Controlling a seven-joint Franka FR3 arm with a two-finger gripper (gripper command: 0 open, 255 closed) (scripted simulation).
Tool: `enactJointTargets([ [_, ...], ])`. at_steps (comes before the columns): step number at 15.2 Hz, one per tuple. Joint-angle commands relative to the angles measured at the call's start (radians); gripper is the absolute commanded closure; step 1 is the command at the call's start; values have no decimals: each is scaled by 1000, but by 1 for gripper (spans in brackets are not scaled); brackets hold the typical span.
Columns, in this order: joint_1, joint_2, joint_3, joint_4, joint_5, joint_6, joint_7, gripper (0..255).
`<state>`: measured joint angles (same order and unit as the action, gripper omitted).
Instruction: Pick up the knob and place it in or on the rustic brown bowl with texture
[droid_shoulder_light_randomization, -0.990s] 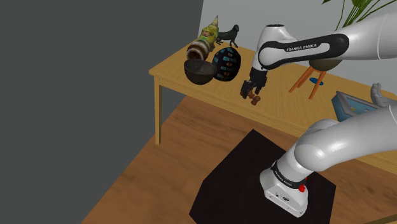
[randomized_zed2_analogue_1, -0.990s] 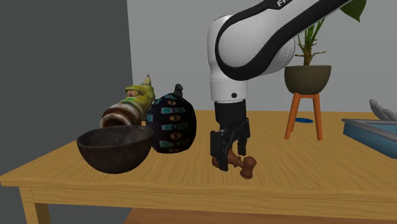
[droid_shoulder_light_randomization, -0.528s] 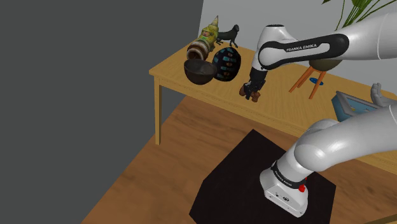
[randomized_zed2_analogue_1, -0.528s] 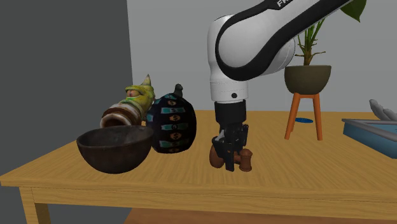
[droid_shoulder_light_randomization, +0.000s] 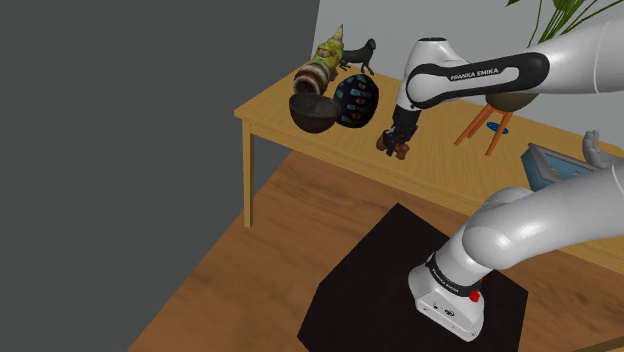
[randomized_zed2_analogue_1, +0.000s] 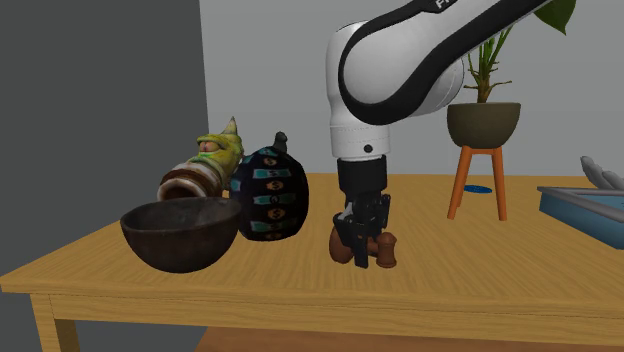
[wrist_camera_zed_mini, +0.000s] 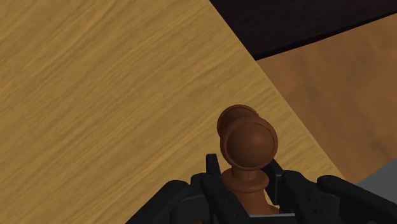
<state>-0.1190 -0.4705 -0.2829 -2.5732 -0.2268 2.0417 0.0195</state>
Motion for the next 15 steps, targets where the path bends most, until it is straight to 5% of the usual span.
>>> enactJointTargets([
  [1, 1, -11, 4, 14, 2, -24, 0, 255],
  [15, 6, -65, 30, 163, 20, -227, -13, 255],
])
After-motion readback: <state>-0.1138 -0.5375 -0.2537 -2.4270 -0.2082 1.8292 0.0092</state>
